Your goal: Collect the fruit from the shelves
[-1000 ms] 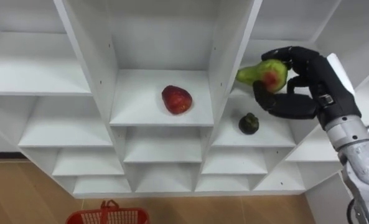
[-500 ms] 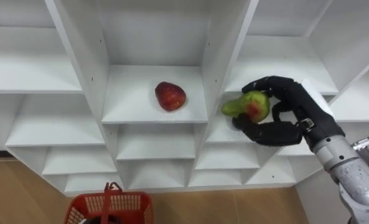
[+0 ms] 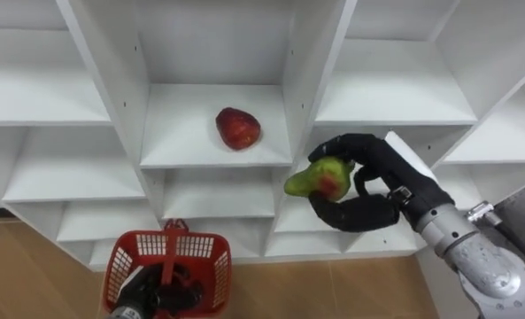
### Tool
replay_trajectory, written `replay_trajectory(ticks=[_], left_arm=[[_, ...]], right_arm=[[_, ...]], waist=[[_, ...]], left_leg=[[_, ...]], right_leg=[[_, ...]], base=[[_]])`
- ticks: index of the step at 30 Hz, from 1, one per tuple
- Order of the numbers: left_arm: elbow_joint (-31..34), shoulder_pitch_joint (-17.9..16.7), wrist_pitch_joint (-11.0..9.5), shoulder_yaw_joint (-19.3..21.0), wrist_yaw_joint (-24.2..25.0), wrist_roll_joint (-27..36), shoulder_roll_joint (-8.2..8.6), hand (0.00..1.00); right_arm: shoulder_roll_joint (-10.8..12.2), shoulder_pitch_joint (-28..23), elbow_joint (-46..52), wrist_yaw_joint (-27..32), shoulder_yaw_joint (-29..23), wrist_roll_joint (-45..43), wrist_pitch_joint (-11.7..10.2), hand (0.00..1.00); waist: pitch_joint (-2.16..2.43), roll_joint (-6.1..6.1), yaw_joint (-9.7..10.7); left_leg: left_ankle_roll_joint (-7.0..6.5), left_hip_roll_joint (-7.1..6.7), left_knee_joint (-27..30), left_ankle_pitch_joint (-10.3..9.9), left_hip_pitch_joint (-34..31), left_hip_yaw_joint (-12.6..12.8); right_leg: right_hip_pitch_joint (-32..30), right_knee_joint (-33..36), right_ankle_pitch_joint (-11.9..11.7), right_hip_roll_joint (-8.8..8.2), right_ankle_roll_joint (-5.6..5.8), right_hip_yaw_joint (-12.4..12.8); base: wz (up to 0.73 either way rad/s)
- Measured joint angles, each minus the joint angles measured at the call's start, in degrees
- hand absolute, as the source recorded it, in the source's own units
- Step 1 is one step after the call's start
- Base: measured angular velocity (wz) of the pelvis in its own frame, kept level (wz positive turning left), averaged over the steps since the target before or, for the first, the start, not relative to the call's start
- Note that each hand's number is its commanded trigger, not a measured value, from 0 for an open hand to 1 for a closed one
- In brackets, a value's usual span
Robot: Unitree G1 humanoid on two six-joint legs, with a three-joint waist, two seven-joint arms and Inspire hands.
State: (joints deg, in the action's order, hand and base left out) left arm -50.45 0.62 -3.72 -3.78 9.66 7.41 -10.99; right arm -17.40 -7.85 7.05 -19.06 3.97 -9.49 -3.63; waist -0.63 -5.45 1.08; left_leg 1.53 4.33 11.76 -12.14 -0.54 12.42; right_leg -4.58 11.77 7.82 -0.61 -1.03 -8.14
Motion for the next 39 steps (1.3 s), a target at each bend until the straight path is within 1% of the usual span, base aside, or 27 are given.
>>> replay_trajectory(ticks=[4,6,8,13,14,15,18,20,24,29,31,32,35,39], left_arm=[[0.0,0.5,-1.0,-1.0,-0.1,0.0,-0.01,1.0],[0.0,1.5,-1.3,-1.3,0.0,0.0,0.04,1.0],[0.0,2.2,-1.7,-1.9,0.0,0.0,0.04,1.0],[3.5,2.4,-1.8,-2.1,1.1,0.2,0.12,1.0],[4.1,2.4,-2.0,-2.3,1.3,0.9,0.31,1.0],[4.4,2.4,-2.2,-3.3,1.3,1.7,0.26,1.0],[5.2,2.5,-2.7,-4.5,2.2,2.1,0.48,1.0],[6.5,2.4,-2.8,-5.0,2.6,2.1,0.75,1.0],[8.3,2.5,-3.6,-5.4,4.2,2.1,0.83,1.0],[10.0,2.6,-3.7,-5.5,5.4,2.1,0.99,1.0],[10.3,2.6,-3.8,-5.6,5.9,2.1,1.03,1.0],[10.5,2.6,-3.8,-5.6,6.2,2.1,1.1,1.0],[11.4,2.6,-3.8,-5.7,7.3,2.3,1.38,1.0],[13.3,2.7,-3.8,-8.0,7.5,5.0,1.43,1.0]], right_arm=[[0.2,0.8,-1.9,-0.7,0.8,0.0,-0.1,1.0],[0.3,2.4,-5.0,-1.8,1.7,-0.1,-0.1,1.0],[0.4,2.7,-6.1,-2.6,1.7,-0.1,-0.1,1.0],[1.0,2.9,-6.4,-3.7,1.6,-0.1,-0.1,1.0],[1.5,3.0,-6.4,-3.7,1.7,-0.1,-0.1,1.0],[1.7,3.1,-6.4,-3.6,2.2,0.0,-0.1,1.0],[1.7,3.4,-6.6,-4.0,4.1,0.0,-0.1,1.0],[1.8,3.6,-7.6,-4.1,4.3,0.0,-0.7,1.0],[1.8,4.1,-9.4,-4.1,4.3,0.0,-0.7,1.0],[1.8,5.5,-12.2,-4.1,4.5,0.0,-1.3,1.0],[1.9,5.8,-13.8,-4.1,4.5,0.0,-1.8,1.0],[1.9,6.2,-15.3,-4.1,4.6,0.1,-1.8,1.0],[2.7,6.7,-17.5,-4.0,4.9,-0.3,-1.8,1.0],[3.1,7.1,-19.0,-3.6,6.7,-0.3,-1.8,1.0]], waist=[[0.04,-0.05,0.1],[0.06,-0.11,0.0],[0.05,-0.09,-0.1],[0.04,-0.07,0.0],[-0.02,0.04,0.0],[-0.18,0.29,-0.2],[-0.48,0.78,-0.2],[-0.5,1.05,-0.3],[-0.43,1.29,-1.4],[-0.42,1.33,-2.0],[-0.42,1.32,-1.8],[-0.42,1.31,-1.7],[-0.4,1.29,-1.4],[-0.41,1.34,-1.5]], left_leg=[[0.0,0.04,0.0,0.0,-0.4,0.0],[0.0,0.03,0.4,0.0,-1.2,0.0],[-0.01,0.03,1.0,0.0,-2.0,0.0],[-0.02,0.13,2.8,0.0,-5.0,-0.1],[-0.02,0.17,3.1,0.0,-5.6,-0.1],[-0.02,0.18,3.2,0.0,-5.7,-0.1],[-0.04,0.22,3.6,0.0,-6.4,-0.1],[-0.16,0.22,3.9,0.1,-7.1,-0.1],[-0.41,0.21,3.9,0.2,-7.9,-0.2],[-0.45,0.2,4.0,0.3,-8.5,-0.2],[-0.45,0.16,4.2,0.3,-8.8,-0.4],[-0.45,0.13,4.2,0.3,-9.0,-0.7],[-0.46,0.11,5.0,0.3,-10.2,-1.0],[-0.46,0.06,6.2,0.3,-11.7,-1.5]], right_leg=[[-0.4,0.2,0.0,-0.05,-0.01,-0.2],[-1.3,0.7,0.0,-0.15,-0.02,-0.2],[-1.8,0.9,0.0,-0.26,-0.01,-0.4],[-4.4,2.2,0.0,-0.5,-0.06,-0.6],[-4.9,2.4,-0.1,-0.53,-0.11,-0.6],[-5.2,2.7,-0.1,-0.55,-0.12,-0.6],[-5.8,2.9,-0.2,-0.63,-0.27,-0.7],[-6.2,3.0,-0.2,-0.89,-0.34,-1.3],[-7.0,3.1,-0.3,-1.1,-0.44,-1.6],[-7.7,3.4,-0.3,-1.34,-0.46,-1.6],[-7.7,3.3,-0.3,-1.41,-0.45,-2.0],[-7.7,3.3,-0.3,-1.46,-0.45,-2.8],[-8.5,3.4,-0.3,-1.73,-0.43,-3.2],[-9.5,4.3,-0.3,-2.0,-0.44,-3.6]], base=[[0.01],[0.0],[0.02],[0.03],[0.0],[0.0],[0.0],[0.08],[0.01],[0.0],[0.07],[0.11],[0.07],[0.06]])
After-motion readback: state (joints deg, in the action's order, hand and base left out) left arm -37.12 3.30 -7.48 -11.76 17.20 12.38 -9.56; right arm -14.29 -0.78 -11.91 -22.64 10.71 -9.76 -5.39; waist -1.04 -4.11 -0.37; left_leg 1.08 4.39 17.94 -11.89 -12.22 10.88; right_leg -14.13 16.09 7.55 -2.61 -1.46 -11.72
